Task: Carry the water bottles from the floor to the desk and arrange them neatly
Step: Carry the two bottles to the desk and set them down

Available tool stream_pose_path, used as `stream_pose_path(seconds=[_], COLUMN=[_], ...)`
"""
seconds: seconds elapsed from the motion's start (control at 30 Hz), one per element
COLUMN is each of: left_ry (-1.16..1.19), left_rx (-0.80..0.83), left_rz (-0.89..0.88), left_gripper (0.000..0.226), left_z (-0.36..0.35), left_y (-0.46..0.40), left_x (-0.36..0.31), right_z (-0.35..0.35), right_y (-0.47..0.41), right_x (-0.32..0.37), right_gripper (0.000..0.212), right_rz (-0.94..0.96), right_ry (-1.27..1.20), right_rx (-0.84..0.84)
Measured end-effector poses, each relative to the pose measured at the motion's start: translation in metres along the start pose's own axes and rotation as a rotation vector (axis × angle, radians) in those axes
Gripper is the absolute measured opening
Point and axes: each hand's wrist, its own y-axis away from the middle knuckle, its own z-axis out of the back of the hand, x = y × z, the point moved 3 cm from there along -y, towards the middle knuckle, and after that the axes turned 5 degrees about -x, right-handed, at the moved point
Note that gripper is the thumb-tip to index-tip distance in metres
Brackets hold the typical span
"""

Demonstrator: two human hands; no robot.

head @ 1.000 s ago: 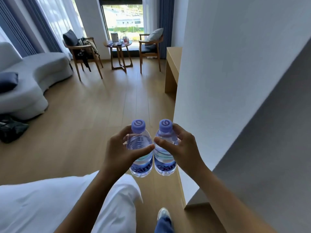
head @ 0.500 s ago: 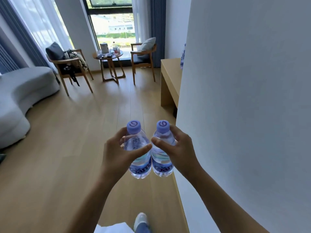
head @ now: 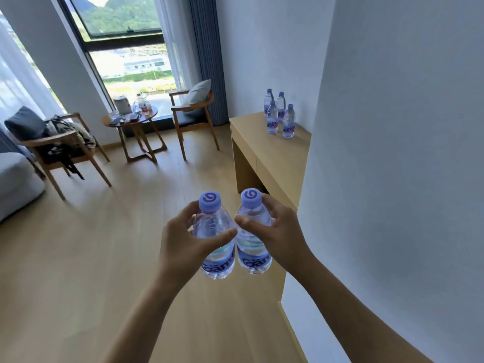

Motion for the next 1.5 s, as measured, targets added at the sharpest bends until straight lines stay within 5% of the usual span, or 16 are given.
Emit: stream_pose_path(seconds=[1.07,1.5], left_ry=[0.022,0.082], left_rx=[0.202,0.569], left_rz=[-0.011,-0.156], left_gripper=[0.052,0.053], left_z=[-0.072,-0.129], left_y=[-0.502,-0.686], left_x=[0.215,0.277], right_z=[-0.092,-0.105], right_y=[-0.479,-0.586], right_x=[-0.167,-0.215], right_gripper=[0.015,0.016], right_rz=[-0.105,-0.173], right_ry=[0.037,0.072], right_rx=[-0.171,-0.619])
